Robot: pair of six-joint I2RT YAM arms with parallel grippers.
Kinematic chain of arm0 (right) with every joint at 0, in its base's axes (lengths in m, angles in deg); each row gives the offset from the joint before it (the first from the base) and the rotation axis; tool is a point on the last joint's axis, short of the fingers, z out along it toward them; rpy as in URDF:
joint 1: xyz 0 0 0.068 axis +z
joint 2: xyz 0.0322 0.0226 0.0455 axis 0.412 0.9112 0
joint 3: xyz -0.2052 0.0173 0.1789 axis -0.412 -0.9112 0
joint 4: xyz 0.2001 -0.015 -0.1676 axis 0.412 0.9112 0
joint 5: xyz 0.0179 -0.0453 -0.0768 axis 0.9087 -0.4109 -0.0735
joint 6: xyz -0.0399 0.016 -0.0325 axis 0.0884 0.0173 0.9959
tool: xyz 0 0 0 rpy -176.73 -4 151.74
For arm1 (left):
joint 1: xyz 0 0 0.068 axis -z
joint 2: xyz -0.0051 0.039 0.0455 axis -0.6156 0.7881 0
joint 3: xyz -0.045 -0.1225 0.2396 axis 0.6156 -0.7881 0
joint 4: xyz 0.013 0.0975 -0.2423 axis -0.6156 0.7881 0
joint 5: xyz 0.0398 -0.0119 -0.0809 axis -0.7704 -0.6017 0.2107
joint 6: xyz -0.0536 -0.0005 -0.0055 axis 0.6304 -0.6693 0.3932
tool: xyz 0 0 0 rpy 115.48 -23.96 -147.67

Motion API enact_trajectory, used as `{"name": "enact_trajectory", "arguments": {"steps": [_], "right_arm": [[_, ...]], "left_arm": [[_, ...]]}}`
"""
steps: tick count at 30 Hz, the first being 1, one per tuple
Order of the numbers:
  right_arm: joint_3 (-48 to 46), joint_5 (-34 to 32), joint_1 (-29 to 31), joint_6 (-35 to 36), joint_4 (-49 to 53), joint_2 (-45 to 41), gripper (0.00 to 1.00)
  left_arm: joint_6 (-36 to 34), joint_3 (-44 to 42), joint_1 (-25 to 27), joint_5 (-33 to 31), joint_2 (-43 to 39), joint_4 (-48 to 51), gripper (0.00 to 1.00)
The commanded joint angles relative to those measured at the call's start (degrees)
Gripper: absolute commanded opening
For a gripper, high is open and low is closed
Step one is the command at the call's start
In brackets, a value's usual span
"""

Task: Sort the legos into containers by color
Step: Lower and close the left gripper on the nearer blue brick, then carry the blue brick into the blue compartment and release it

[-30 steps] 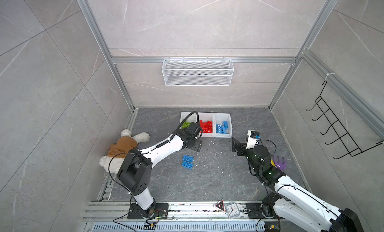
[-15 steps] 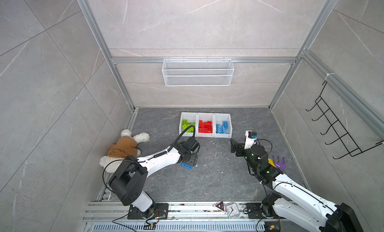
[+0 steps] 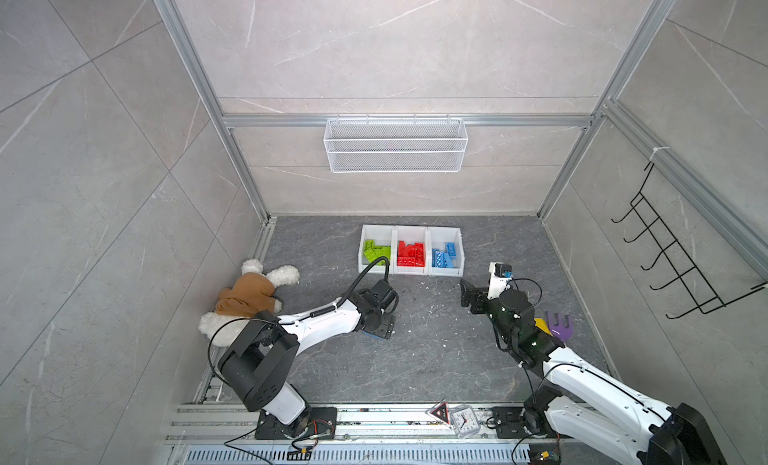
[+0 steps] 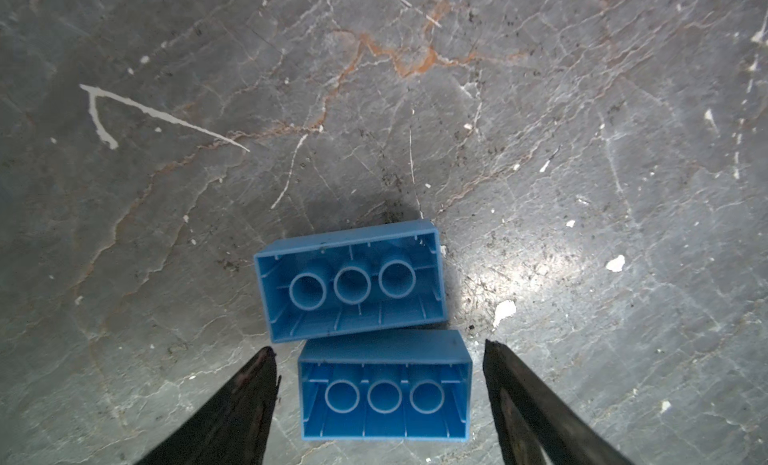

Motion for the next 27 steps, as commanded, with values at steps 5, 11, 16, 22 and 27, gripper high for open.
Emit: {"name": "enact_trajectory", "arguments": {"steps": [5,11,16,22,27], "right_arm": [[1.02,0.33,0.01,0.38,-1.13,0.06,0.91],[0.96,0.34,0.01,0.40,-0.96,-0.03,0.91],[0.97,0.34,0.00,0.40,-0.87,-0.34,0.91],[1.09,0.25,0.04,0.48,-0.57,-0.82,0.91],[1.00,0.16,0.05,0.45,-0.43,-1.26,0.91]], "left_arm": [[1.48,0.79,1.61,-0.86,2.27,0.37,0.81],[1.91,1.89,2.35,-3.22,4.82,1.17,0.78],[2.14,2.66,2.77,-4.76,5.17,1.46,0.72],[2.17,3.47,2.88,-5.92,4.05,2.49,0.61],[1.86,4.39,2.97,-6.27,2.01,3.32,0.55]]}}
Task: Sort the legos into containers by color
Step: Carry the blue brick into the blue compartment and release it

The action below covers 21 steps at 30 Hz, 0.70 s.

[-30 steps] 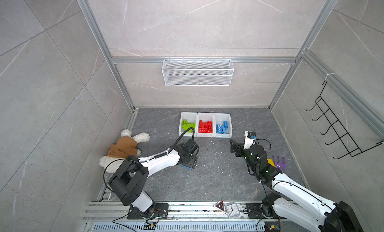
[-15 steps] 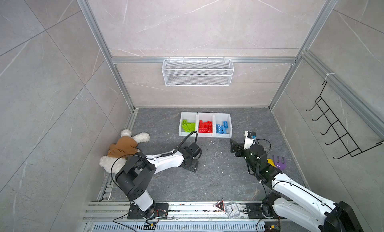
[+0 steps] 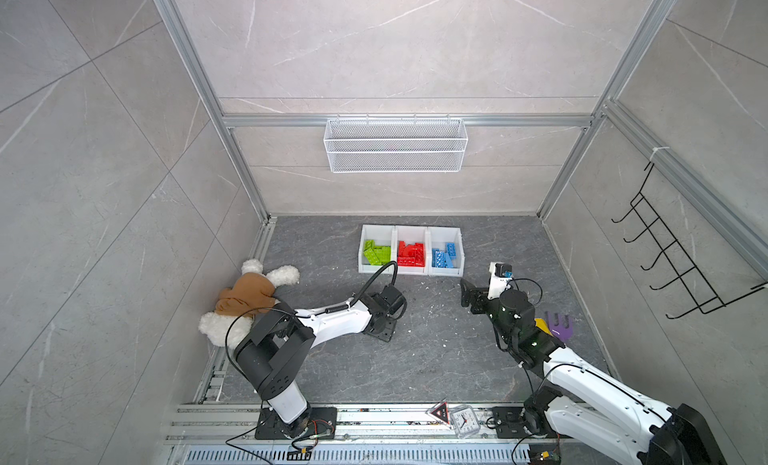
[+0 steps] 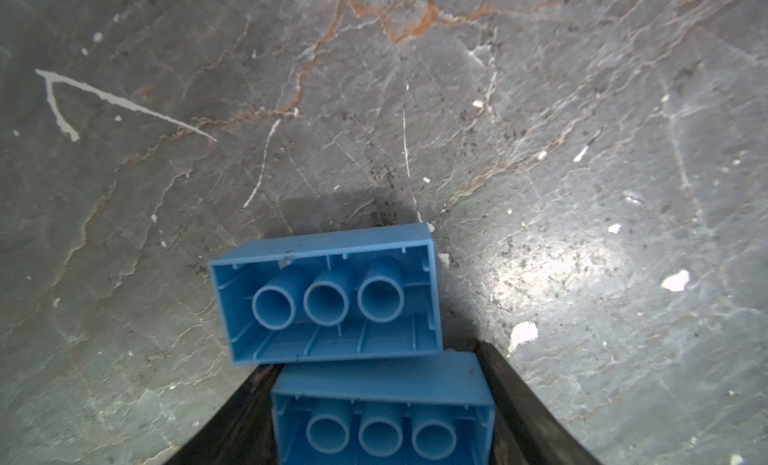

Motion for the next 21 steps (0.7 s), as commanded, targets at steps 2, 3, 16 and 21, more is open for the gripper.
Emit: {"name": "enact_trajectory", "arguments": {"steps": [2,3,16,21], "right_arm": [[0.92,0.10,-0.01,0.47,-0.45,-1.29,0.91],[0.87,0.12,0.06,0.47,-0.45,-1.47,0.91],[0.39,-0.35,0.04,0.45,0.12,-4.79,0.91],[0.19,-0.30,0.13,0.29,0.25,-5.66,0.91]], "left_arm": [[-0.30,3.42,0.26,-1.32,-3.74,1.85,0.55],[-1.23,4.33,0.27,-0.77,-4.18,1.54,0.55],[-18.42,33.85,-1.52,1.94,12.16,-2.76,0.54],[-22.07,50.03,-3.23,7.03,22.72,-2.18,0.53]]}}
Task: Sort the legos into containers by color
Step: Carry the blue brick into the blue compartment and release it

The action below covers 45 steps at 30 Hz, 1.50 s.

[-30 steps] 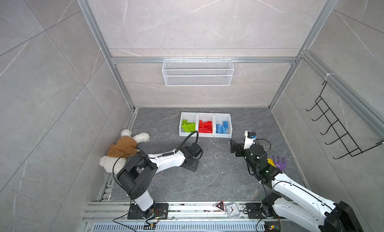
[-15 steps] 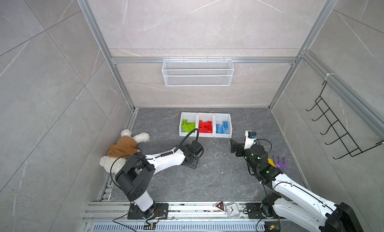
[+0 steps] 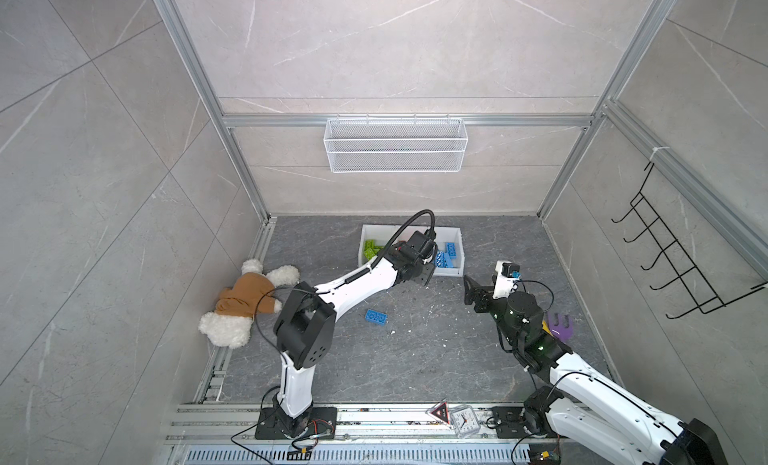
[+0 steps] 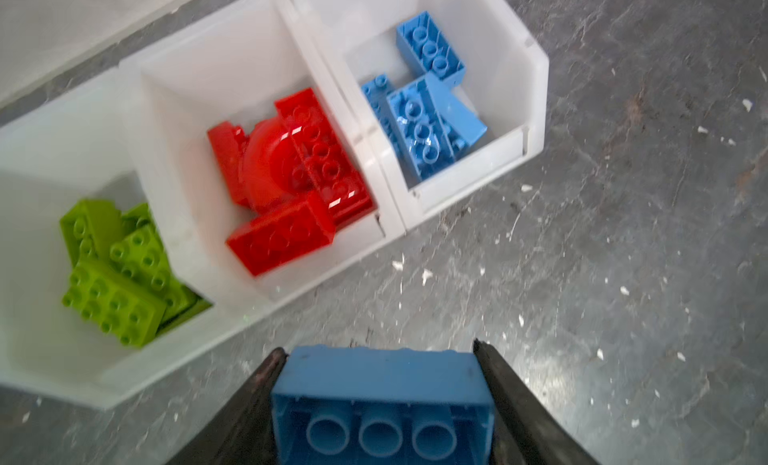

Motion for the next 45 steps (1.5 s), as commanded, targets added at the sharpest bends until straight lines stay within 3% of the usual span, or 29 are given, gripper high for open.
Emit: {"name": "enact_trajectory", "arguments": {"steps": [1,9,18,25,30,32,34,40,45], "right_arm": [[0.24,-0.13,0.00,0.32,0.23,-1.02,0.91],[0.23,-0.10,0.06,0.01,0.06,-0.76,0.91],[0.43,0.47,0.03,-0.39,-0.18,0.01,0.91],[0.38,0.24,0.05,-0.22,-0.21,0.33,0.91],[0.51,0.77,0.00,-0.23,-0.38,0.91,0.90],[0.55,0.93,0.02,-0.21,-0.39,1.14,0.90],[0.56,0.95,0.05,-0.18,-0.38,1.17,0.91],[0.54,0.91,0.05,-0.12,-0.36,1.09,0.91],[0.56,0.98,0.00,-0.04,-0.21,0.73,0.91]], "left_arm": [[-4.87,9.31,-1.50,3.90,4.94,-0.74,0.53],[-5.85,25.46,-2.58,8.69,16.45,-2.48,0.53],[-5.58,31.78,-3.10,11.48,24.52,-8.44,0.51],[-4.28,38.97,-4.08,13.11,30.10,-6.95,0.53],[-4.08,38.88,-4.52,13.16,29.01,-6.88,0.74],[-4.52,38.58,-4.52,12.65,28.07,-6.69,0.90],[-4.94,37.74,-4.52,12.26,26.86,-6.67,0.98],[-4.69,31.28,-4.42,10.50,20.37,-6.58,1.00],[-4.07,19.02,-4.43,4.53,9.59,-3.78,1.00]]}}
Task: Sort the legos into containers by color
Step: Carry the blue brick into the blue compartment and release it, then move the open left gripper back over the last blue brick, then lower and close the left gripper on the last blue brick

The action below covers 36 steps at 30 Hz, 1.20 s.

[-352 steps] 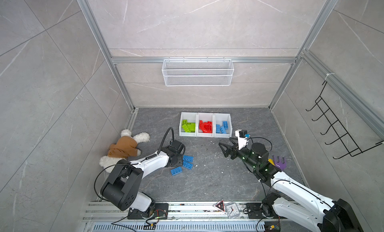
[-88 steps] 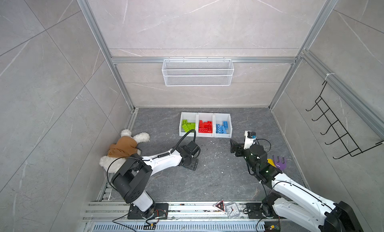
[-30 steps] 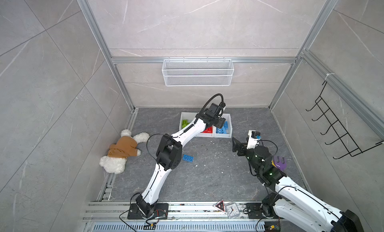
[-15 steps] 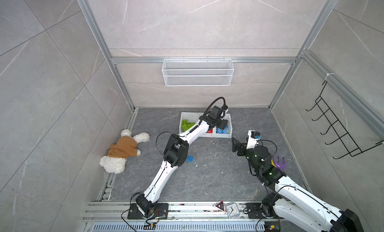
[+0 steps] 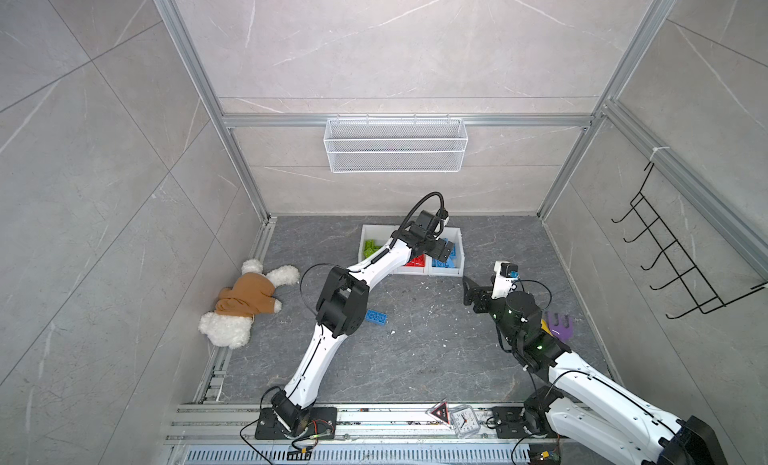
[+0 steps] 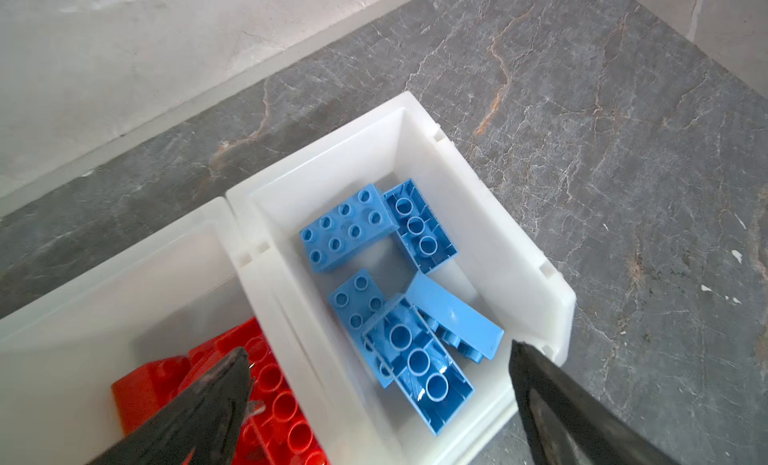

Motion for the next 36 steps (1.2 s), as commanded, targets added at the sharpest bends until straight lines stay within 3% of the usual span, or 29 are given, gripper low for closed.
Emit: {"name": "enact_trajectory", "arguments": {"steps": [1,8,19,27,36], "right_arm": [[0.56,0.51,0.04,-0.04,-0.21,-0.29,0.91],[0.60,0.79,0.04,-0.12,-0.47,0.35,0.91],[-0.28,0.87,0.03,-0.04,-2.23,0.82,0.91],[0.42,1.74,0.07,-0.20,-2.54,3.79,0.91],[0.50,1.60,0.06,-0.04,-2.58,4.19,0.91]], "left_arm": [[0.36,-7.09,0.03,-5.57,-11.89,1.45,1.00],[4.93,-32.79,0.18,-10.04,-29.77,2.05,1.00],[15.86,-58.47,0.27,-15.17,-45.61,5.19,1.00],[18.90,-66.37,0.80,-14.70,-49.17,1.40,1.00],[17.06,-66.66,1.07,-13.06,-43.46,-2.28,0.99]]}}
